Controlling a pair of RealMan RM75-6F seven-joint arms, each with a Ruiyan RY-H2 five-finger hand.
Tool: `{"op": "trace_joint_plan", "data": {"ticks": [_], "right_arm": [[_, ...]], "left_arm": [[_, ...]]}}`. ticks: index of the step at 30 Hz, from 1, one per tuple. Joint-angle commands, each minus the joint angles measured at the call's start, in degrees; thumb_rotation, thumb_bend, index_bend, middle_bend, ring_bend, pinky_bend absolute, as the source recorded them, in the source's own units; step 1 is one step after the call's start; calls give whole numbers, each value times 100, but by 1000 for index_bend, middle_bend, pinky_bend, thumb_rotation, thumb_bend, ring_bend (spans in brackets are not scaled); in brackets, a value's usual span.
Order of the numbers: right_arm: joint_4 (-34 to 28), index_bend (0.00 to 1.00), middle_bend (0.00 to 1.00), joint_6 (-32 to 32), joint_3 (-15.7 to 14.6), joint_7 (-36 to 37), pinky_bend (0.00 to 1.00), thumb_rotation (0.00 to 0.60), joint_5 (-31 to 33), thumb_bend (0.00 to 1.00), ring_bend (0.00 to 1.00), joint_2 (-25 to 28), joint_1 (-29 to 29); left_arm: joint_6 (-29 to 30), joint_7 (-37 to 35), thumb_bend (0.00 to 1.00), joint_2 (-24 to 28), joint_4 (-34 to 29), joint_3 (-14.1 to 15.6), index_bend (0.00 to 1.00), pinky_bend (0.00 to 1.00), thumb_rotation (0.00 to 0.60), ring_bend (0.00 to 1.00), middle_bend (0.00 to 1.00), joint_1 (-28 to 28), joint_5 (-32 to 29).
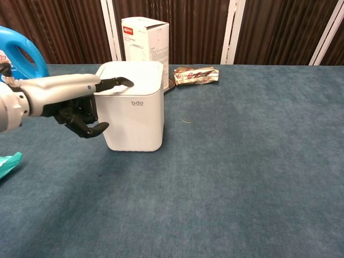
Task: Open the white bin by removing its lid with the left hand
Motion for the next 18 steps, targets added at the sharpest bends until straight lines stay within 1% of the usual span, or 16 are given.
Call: {"op": "trace_joint_plan", "data": {"ticks": [1, 5, 7, 8, 10, 11, 12, 13, 14, 15, 17, 18], "right_arm": [[-2, 0, 0, 20, -5, 4, 0, 600, -11, 83, 0, 5, -11], [-1, 0, 0, 53, -5, 3, 0, 600, -15, 84, 0, 5, -29], [-3, 0, 0, 49, -5, -21, 0, 600, -14, 84, 0, -3, -31], [-7, 0, 0, 36, -6, -36, 0, 600, -10, 84, 0, -8, -30], [-13, 0, 0, 25, -5, -61, 0, 600, -4, 84, 0, -15, -29], [-18, 0, 0, 19, -6, -73, 0, 600, 0, 84, 0, -19, -29], [-19, 0, 0, 16, -2, -87, 0, 600, 3, 84, 0, -26, -29], [-22, 0, 0, 13, 0, -101, 0, 600, 5, 84, 0, -32, -28], [-26, 0, 0, 6, 0, -118, 0, 600, 8, 84, 0, -39, -28], [-28, 0, 0, -2, 0, -146, 0, 600, 8, 84, 0, -51, -28], [-31, 0, 0, 3, -12, -178, 0, 600, -17, 84, 0, -64, -35], [-27, 0, 0, 23, -25, -193, 0, 600, -48, 84, 0, -69, -45]], "left_arm": [[688, -202, 505, 322, -264, 170, 0, 1000, 600, 1000, 1000, 333, 1307], [1170, -431, 504, 692, -465, 364, 0, 1000, 600, 978, 1000, 671, 2102], [1439, -705, 505, 888, -446, 536, 0, 1000, 600, 949, 998, 907, 2629], [1608, -888, 503, 987, -380, 664, 0, 1000, 600, 916, 981, 1061, 2950], [1884, -1145, 501, 1128, -187, 917, 0, 987, 600, 841, 909, 1321, 3456], [2086, -1286, 500, 1199, -3, 1110, 0, 945, 600, 768, 827, 1522, 3744], [2232, -1362, 498, 1238, 161, 1263, 0, 893, 600, 704, 755, 1680, 3932], [2387, -1423, 490, 1254, 353, 1399, 0, 778, 600, 587, 632, 1839, 4095], [2570, -1445, 479, 1223, 583, 1498, 0, 622, 600, 443, 487, 2003, 4237], [2805, -1444, 470, 1134, 941, 1592, 0, 532, 600, 365, 411, 2201, 4413], [3143, -1541, 451, 946, 1479, 1692, 0, 296, 600, 170, 218, 2498, 4581], [3338, -1677, 445, 813, 1830, 1740, 0, 201, 600, 87, 133, 2702, 4593]]}}
